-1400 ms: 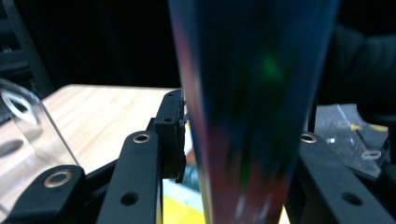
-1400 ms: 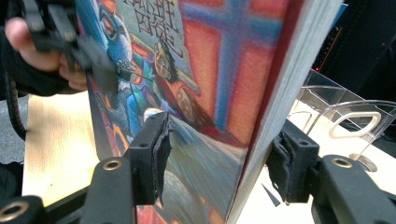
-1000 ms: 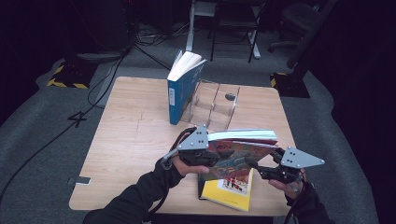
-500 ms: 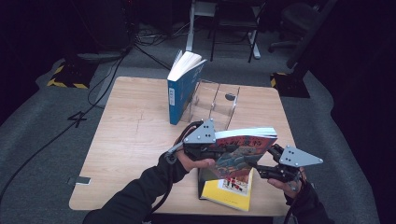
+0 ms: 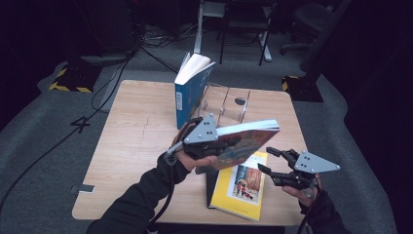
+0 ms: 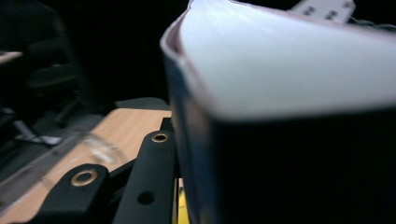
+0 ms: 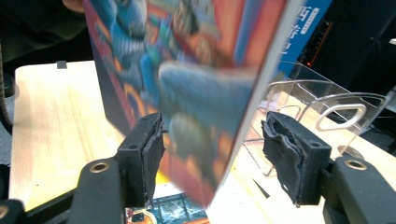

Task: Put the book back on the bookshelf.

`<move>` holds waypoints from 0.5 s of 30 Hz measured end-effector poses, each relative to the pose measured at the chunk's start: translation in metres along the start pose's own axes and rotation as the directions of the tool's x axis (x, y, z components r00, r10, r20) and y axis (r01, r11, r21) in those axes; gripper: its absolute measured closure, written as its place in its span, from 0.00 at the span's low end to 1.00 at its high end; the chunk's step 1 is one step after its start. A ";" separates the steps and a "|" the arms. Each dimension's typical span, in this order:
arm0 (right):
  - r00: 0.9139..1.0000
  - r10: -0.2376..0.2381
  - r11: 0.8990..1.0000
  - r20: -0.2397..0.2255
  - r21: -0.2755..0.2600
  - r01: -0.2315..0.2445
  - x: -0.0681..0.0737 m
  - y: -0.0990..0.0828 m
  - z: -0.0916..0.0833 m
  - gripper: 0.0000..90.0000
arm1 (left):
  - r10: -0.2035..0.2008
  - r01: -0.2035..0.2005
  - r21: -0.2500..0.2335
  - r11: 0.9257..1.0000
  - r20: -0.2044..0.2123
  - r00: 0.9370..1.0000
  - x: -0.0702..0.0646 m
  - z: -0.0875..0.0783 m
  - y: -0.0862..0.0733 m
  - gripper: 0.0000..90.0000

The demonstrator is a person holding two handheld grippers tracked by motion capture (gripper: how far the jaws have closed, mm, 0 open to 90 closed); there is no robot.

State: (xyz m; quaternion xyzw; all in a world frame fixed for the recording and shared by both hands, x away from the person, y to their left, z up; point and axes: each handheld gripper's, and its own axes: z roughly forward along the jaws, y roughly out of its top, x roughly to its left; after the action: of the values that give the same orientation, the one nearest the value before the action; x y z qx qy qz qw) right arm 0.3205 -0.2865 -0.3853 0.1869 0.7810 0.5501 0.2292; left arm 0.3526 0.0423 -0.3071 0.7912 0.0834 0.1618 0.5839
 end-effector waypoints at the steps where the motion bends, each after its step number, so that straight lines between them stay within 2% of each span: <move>1: 1.000 0.003 1.000 0.005 -0.002 -0.003 -0.001 0.000 0.000 0.43 | -0.009 0.008 -0.011 1.000 -0.050 0.999 0.009 -0.012 0.000 0.82; 3: 1.000 0.009 1.000 0.006 -0.001 -0.009 -0.002 -0.001 -0.001 0.42 | -0.018 0.017 -0.015 1.000 -0.100 0.995 0.017 -0.022 0.000 0.82; 4: 1.000 0.009 1.000 0.006 -0.001 -0.009 -0.002 -0.001 -0.001 0.42 | -0.018 0.017 -0.015 1.000 -0.100 0.995 0.017 -0.022 0.000 0.82; 6: 1.000 0.014 1.000 0.011 0.011 -0.014 -0.003 -0.003 0.000 0.42 | -0.040 0.039 -0.014 0.999 -0.187 0.981 0.032 -0.038 -0.002 0.82; 8: 1.000 0.015 1.000 0.010 0.021 -0.016 -0.004 -0.004 0.001 0.42 | -0.053 0.052 -0.010 0.999 -0.240 0.969 0.042 -0.046 -0.004 0.82; 9: 1.000 0.015 1.000 0.010 0.021 -0.016 -0.004 -0.004 0.001 0.42 | -0.053 0.052 -0.010 0.999 -0.240 0.969 0.042 -0.046 -0.004 0.82; 10: 1.000 0.015 0.999 0.009 0.034 -0.016 -0.005 -0.006 0.003 0.41 | -0.064 0.066 -0.004 0.998 -0.289 0.955 0.051 -0.052 -0.006 0.82; 11: 1.000 0.015 0.999 0.009 0.034 -0.016 -0.005 -0.006 0.003 0.41 | -0.064 0.066 -0.004 0.998 -0.289 0.955 0.051 -0.052 -0.006 0.82; 13: 1.000 0.021 0.999 0.011 0.044 -0.021 -0.006 -0.008 0.004 0.40 | -0.075 0.082 0.006 0.997 -0.342 0.937 0.061 -0.056 -0.009 0.82; 15: 1.000 0.023 0.998 0.015 0.055 -0.024 -0.007 -0.010 0.005 0.38 | -0.079 0.092 0.016 0.996 -0.380 0.922 0.069 -0.057 -0.011 0.82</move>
State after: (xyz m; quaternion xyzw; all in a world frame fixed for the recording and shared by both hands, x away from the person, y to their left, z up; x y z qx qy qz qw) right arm 0.3281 -0.2897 -0.3953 0.2064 0.7919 0.5295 0.2233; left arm 0.3971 0.1189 -0.2914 0.7505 0.2316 0.2845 0.5498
